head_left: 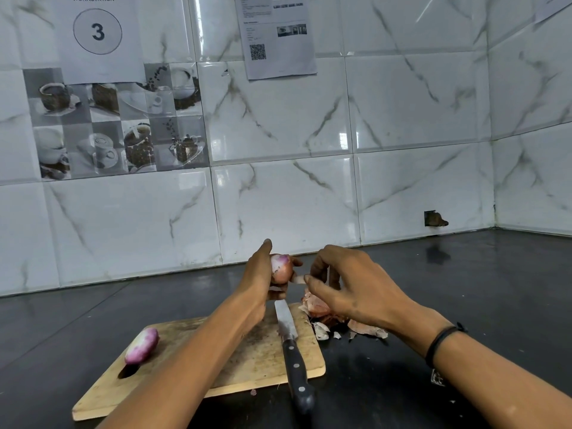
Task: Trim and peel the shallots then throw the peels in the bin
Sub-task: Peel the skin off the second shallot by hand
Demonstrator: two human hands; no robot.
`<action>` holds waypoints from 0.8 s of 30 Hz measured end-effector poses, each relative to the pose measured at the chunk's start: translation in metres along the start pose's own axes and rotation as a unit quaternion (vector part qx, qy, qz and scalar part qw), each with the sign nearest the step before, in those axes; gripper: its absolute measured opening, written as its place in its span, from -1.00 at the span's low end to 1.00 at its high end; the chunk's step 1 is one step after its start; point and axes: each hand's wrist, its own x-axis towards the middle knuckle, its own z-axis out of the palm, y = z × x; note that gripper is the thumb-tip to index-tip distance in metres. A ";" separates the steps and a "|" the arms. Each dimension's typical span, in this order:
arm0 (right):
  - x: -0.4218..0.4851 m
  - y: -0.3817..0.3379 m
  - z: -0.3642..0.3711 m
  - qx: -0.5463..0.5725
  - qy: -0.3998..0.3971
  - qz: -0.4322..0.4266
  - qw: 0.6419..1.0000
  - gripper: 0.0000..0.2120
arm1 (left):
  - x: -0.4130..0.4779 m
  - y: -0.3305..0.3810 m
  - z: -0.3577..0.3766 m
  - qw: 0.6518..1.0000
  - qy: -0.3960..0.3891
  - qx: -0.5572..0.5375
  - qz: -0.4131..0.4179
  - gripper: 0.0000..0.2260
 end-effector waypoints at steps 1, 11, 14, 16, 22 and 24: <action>0.000 0.000 -0.001 -0.011 0.013 0.014 1.000 -0.81 | 0.001 0.000 0.000 1.000 -0.011 -0.007 -0.002 -0.38; -0.001 0.006 -0.001 -0.009 0.039 0.060 0.997 -0.88 | 0.003 -0.002 0.008 0.991 -0.096 -0.075 -0.052 -0.42; -0.001 0.000 -0.003 0.038 0.049 0.018 0.998 -0.89 | 0.003 -0.002 0.008 0.991 -0.096 -0.078 -0.052 -0.46; -0.002 -0.003 -0.003 0.052 0.053 -0.006 0.997 -0.82 | 0.003 -0.002 0.009 0.990 -0.099 -0.087 -0.050 -0.48; -0.002 -0.001 0.001 0.032 0.079 0.007 0.996 -0.65 | 0.003 -0.003 0.016 0.986 -0.135 -0.097 -0.019 -0.41; -0.001 0.000 0.001 0.026 0.093 0.018 0.995 -0.64 | 0.002 -0.003 0.018 0.988 -0.135 -0.077 0.001 -0.40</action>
